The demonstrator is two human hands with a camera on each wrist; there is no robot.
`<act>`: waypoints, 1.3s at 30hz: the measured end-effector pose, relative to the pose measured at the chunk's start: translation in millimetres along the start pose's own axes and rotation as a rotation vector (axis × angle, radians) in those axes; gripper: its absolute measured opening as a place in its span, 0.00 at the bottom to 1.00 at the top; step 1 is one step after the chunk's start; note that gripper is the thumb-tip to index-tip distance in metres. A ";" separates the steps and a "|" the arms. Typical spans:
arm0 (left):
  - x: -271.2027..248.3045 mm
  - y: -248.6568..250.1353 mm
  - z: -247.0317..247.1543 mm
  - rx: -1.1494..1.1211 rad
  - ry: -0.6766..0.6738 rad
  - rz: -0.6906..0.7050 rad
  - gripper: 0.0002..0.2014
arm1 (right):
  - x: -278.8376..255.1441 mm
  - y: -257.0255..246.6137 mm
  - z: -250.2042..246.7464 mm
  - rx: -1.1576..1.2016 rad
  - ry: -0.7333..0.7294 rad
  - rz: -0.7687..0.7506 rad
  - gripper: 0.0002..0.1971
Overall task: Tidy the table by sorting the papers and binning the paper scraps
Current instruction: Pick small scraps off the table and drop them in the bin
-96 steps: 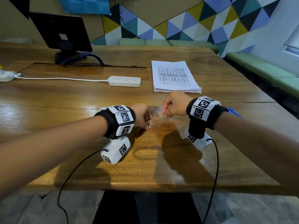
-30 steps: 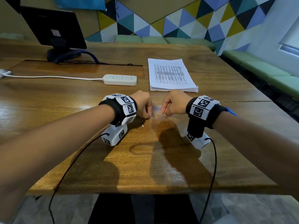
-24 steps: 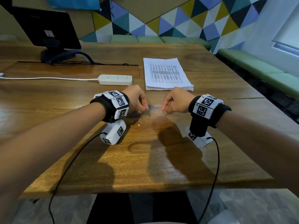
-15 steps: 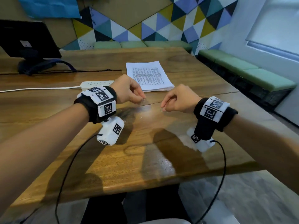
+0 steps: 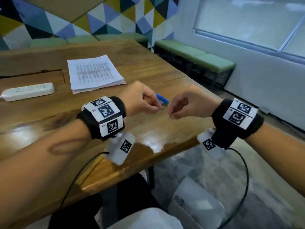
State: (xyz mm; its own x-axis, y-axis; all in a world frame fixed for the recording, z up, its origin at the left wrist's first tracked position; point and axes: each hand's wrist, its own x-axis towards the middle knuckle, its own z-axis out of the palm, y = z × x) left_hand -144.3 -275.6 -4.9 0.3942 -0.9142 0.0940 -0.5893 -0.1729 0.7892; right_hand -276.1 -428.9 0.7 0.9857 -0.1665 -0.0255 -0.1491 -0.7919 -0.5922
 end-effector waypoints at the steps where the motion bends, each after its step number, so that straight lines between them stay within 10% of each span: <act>1: 4.6 4.3 13.0 0.017 -0.029 0.019 0.11 | -11.3 6.5 -3.5 0.007 -0.022 0.023 0.08; 15: 37.1 18.4 190.7 -0.059 -0.423 0.079 0.04 | -125.3 151.1 55.8 0.118 -0.197 0.515 0.07; 19: 39.8 1.9 242.6 0.054 -0.502 0.013 0.03 | -139.8 208.7 107.1 0.067 -0.171 0.657 0.22; 23: 41.5 -24.0 287.7 0.099 -0.612 -0.089 0.04 | -150.6 241.9 151.9 0.059 -0.173 0.783 0.05; 39: 48.0 -69.7 344.4 0.088 -0.611 -0.409 0.07 | -161.8 284.9 207.1 0.216 -0.072 0.933 0.05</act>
State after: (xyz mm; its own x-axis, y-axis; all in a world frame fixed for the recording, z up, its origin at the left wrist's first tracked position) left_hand -327.2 -433.6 -264.3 0.1470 -0.8072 -0.5717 -0.5442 -0.5486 0.6347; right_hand -461.9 -505.9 -330.7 0.4811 -0.6326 -0.6070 -0.8655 -0.2326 -0.4436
